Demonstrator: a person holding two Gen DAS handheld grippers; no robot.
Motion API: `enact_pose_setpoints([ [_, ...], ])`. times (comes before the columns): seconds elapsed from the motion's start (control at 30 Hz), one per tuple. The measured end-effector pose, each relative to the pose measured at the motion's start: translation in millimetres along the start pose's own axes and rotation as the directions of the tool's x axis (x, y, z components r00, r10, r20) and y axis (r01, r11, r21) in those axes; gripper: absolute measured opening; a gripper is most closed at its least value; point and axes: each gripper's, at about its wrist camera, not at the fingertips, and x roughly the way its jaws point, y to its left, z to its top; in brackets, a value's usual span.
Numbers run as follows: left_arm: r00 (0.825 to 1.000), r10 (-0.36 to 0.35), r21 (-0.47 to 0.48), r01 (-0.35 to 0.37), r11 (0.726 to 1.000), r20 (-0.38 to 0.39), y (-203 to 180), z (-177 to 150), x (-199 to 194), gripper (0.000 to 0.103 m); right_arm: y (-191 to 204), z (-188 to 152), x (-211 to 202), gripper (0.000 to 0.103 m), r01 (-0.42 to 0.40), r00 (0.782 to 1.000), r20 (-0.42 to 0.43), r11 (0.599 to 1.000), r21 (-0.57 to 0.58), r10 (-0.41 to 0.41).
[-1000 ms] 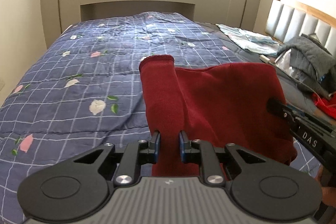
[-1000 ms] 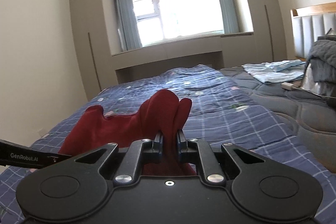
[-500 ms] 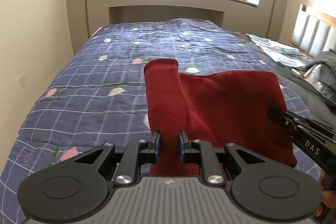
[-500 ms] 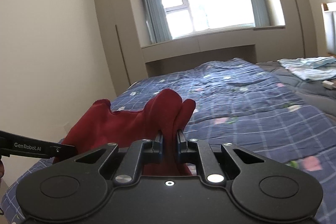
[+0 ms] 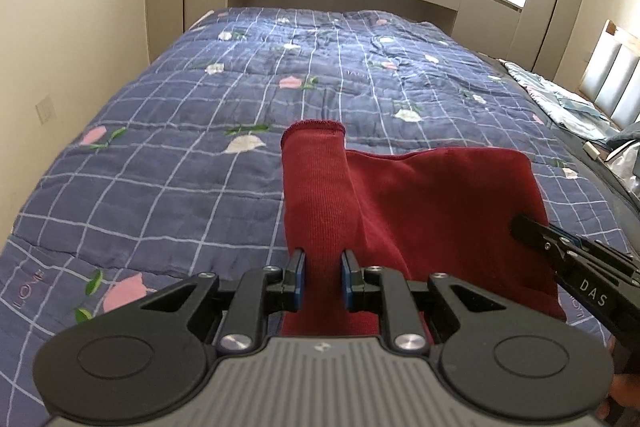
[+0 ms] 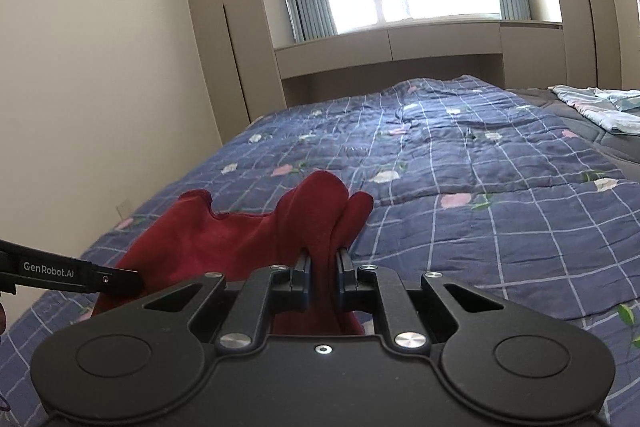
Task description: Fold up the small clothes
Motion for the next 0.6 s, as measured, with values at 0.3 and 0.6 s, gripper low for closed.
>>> enact_pose_setpoints([
  [0.3, 1.000, -0.002, -0.018, 0.002, 1.000, -0.019, 8, -4, 12, 0.022, -6, -4, 9, 0.013, 0.020, 1.000, -0.018, 1.000, 0.007, -0.020],
  [0.6, 1.000, 0.001, -0.043, -0.002, 0.999, -0.026, 14, -5, 16, 0.025, -4, -5, 16, 0.016, 0.060, 0.998, -0.029, 0.998, -0.016, -0.060],
])
